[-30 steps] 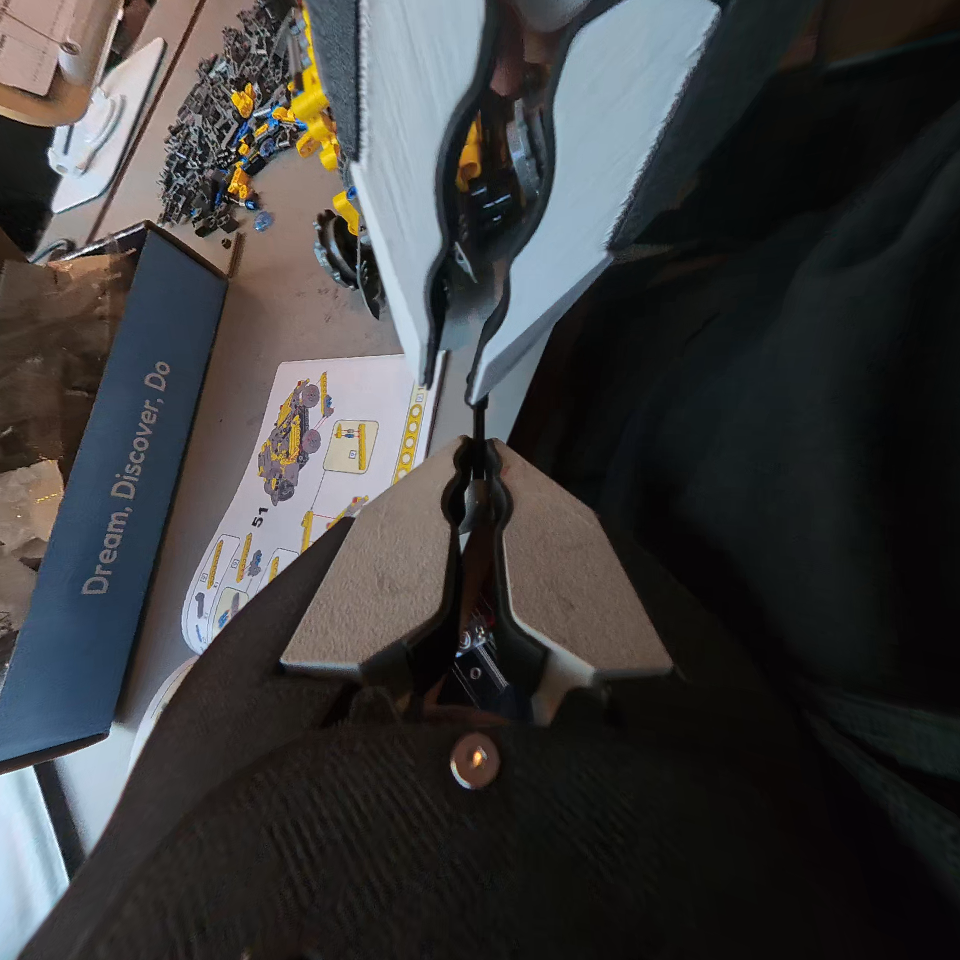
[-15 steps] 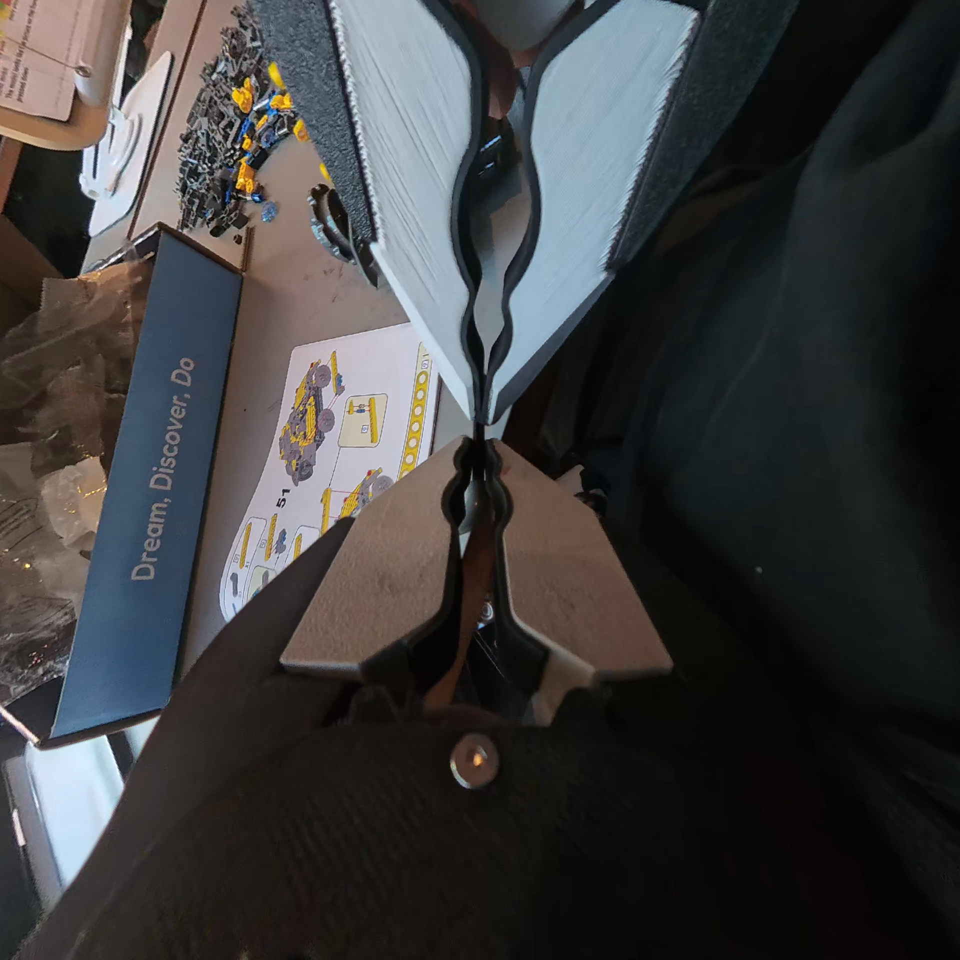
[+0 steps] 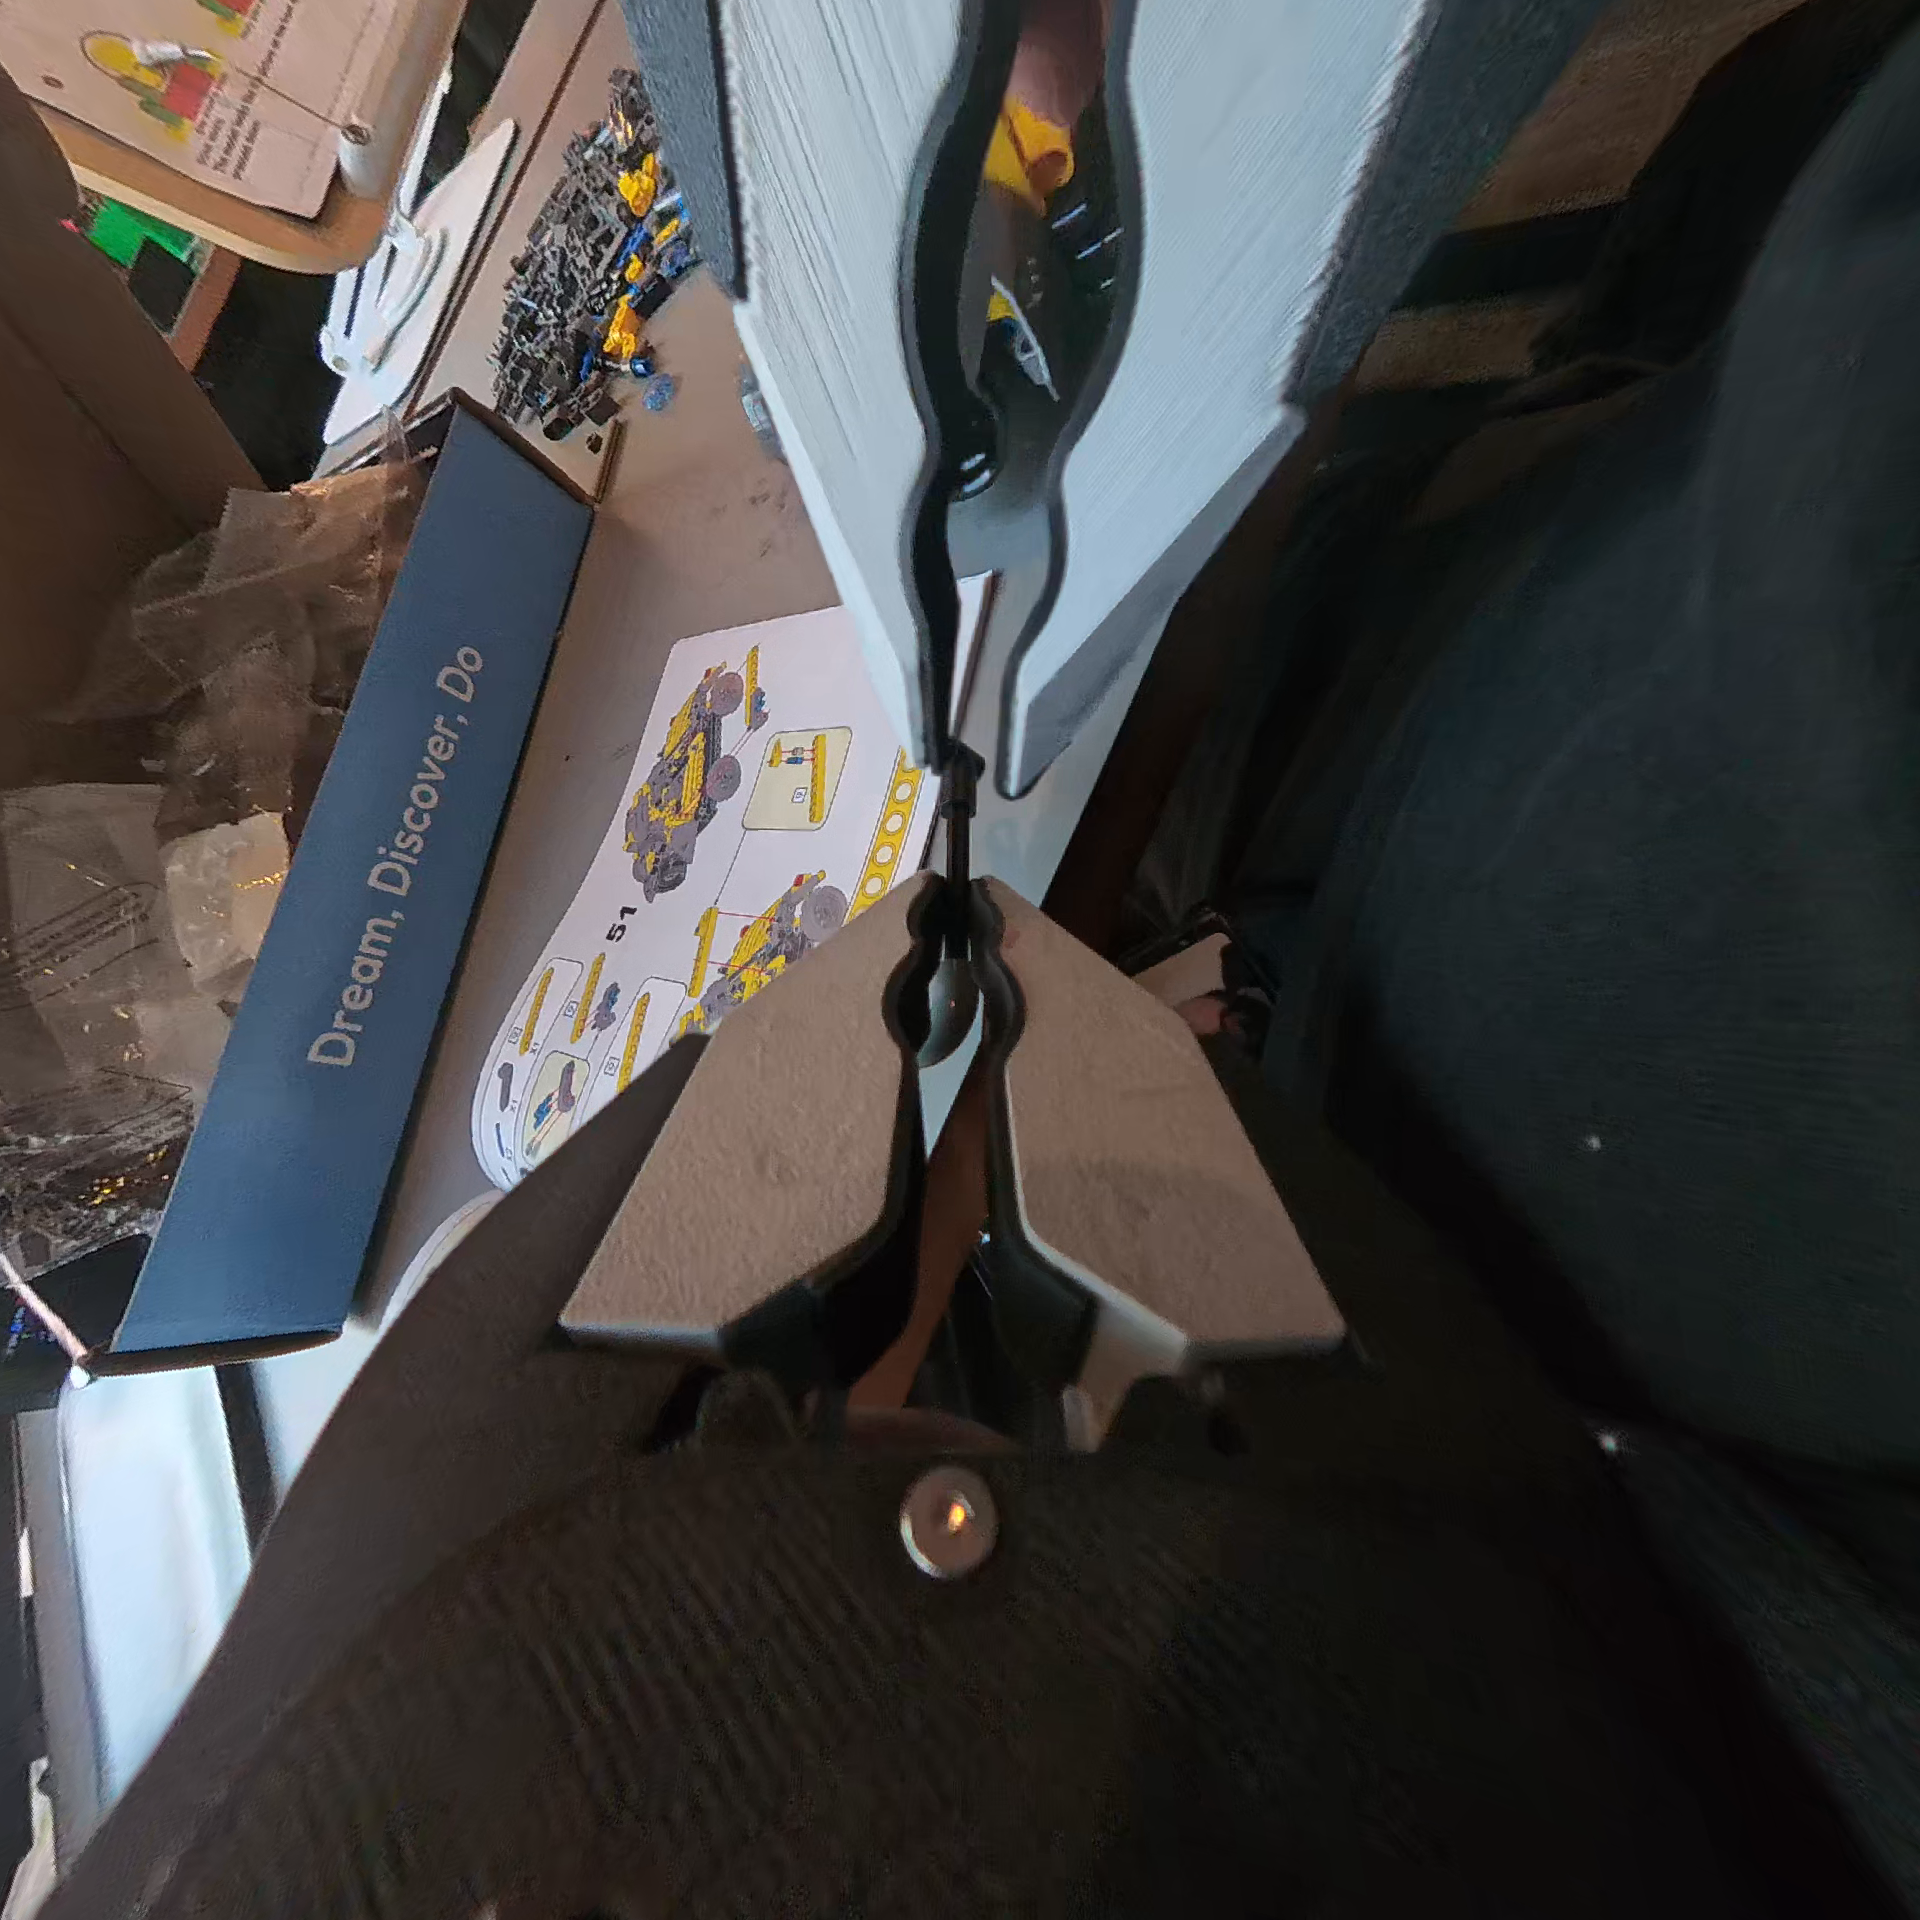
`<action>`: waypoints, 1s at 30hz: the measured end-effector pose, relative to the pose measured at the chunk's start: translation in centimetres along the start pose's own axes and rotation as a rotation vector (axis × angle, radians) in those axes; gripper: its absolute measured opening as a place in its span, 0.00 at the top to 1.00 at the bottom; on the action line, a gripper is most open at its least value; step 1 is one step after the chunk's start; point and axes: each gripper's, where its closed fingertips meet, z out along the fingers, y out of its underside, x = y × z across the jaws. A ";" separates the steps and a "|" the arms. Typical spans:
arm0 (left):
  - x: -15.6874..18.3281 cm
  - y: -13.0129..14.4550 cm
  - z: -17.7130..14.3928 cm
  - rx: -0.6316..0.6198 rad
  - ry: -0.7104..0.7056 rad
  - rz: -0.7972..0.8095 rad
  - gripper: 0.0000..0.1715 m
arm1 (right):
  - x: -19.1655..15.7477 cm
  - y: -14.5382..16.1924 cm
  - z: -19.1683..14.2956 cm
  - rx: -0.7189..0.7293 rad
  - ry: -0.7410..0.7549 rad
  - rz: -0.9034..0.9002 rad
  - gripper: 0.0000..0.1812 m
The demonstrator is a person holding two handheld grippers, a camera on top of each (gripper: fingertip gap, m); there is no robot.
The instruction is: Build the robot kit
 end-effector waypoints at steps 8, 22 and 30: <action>0.1 0.0 0.3 0.036 -0.001 -0.032 0.99 | 0.9 -0.3 -0.1 0.017 0.044 0.020 0.85; 0.0 -0.6 -0.5 0.109 0.032 -0.068 0.99 | -0.1 0.3 0.8 -0.049 -0.022 -0.039 1.00; 0.3 -1.3 -0.8 0.145 0.056 -0.081 0.99 | 0.0 0.8 0.8 -0.084 -0.005 -0.077 0.94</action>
